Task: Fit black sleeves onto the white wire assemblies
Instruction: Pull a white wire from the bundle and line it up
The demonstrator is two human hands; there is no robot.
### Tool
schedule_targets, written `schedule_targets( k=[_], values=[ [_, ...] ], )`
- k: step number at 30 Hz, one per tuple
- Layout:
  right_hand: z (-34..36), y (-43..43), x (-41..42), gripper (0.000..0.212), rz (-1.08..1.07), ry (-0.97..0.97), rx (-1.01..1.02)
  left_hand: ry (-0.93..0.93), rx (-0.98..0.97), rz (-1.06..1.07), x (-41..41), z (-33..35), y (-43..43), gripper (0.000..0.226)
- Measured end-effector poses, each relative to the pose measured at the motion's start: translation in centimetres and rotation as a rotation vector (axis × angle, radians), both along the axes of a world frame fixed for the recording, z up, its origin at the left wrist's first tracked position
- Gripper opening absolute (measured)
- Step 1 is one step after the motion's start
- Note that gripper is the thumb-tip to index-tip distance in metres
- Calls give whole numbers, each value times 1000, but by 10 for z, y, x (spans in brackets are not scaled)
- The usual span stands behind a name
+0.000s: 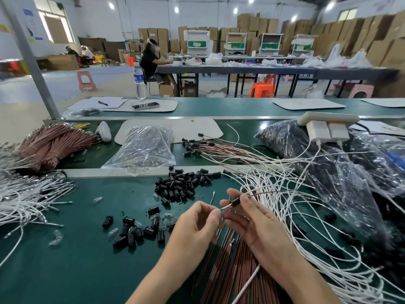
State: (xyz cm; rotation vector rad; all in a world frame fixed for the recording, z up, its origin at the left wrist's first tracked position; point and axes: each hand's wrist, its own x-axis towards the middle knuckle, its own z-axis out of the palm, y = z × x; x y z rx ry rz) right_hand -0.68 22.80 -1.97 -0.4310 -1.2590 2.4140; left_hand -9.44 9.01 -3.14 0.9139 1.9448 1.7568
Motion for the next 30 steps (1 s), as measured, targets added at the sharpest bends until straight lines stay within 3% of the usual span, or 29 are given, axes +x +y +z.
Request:
schedule_targets(
  k=[6, 19, 21, 24, 27, 30],
  values=[
    [0, -5, -1, 38, -22, -36, 194, 45, 11, 12, 2, 1, 1, 14],
    [-3, -3, 1, 29, -32, -60, 242, 212, -95, 19, 2, 2, -3, 12],
    [-3, -1, 1, 31, -55, -52, 198, 377, -210, 97, -6, 2, -8, 23],
    [-4, 3, 0, 33, -85, -31, 89, 764, -571, 401, -24, 3, -24, 29],
    [-4, 5, 0, 35, -85, -14, 19, 813, -854, 484, -40, 0, -37, 34],
    [-4, 6, 0, 33, -78, -12, -2, 831, -941, 405, -43, -3, -37, 44]
  ],
)
